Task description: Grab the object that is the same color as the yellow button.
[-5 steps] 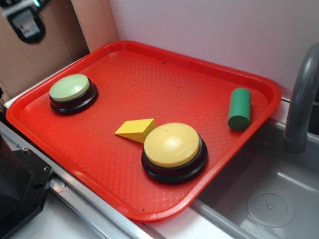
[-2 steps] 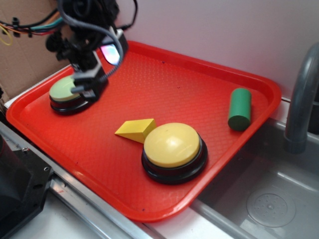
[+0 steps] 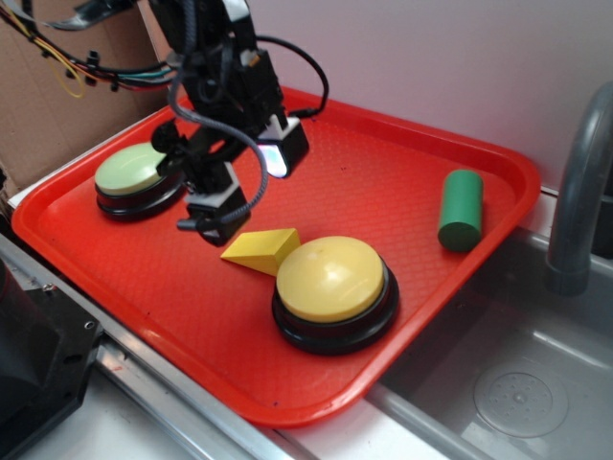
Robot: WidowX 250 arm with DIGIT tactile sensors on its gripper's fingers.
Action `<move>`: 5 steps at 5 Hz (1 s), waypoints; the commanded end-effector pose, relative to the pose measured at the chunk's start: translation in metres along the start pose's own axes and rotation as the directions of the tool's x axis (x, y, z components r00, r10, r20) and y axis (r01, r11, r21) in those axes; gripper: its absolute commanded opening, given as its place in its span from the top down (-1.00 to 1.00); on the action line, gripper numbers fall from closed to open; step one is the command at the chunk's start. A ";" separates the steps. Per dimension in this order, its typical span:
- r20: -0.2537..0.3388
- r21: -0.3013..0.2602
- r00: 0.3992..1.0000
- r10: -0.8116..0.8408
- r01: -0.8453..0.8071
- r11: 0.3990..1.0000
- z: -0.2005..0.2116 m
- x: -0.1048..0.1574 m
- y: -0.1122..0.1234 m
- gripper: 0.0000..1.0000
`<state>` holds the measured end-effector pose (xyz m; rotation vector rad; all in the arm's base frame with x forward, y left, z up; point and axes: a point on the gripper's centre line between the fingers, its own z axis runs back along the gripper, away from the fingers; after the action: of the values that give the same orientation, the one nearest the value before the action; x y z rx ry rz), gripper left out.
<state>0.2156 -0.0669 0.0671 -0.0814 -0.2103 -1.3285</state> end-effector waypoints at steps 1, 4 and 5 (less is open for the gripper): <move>-0.002 -0.034 0.998 -0.064 0.064 0.997 -0.024 0.004 -0.012 -1.00; -0.019 -0.045 0.999 -0.031 0.030 0.999 -0.042 -0.005 -0.012 0.74; -0.019 -0.044 0.999 -0.029 0.028 0.999 -0.043 -0.006 -0.012 1.00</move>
<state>0.2093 -0.0682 0.0204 -0.1107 -0.1486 -1.3665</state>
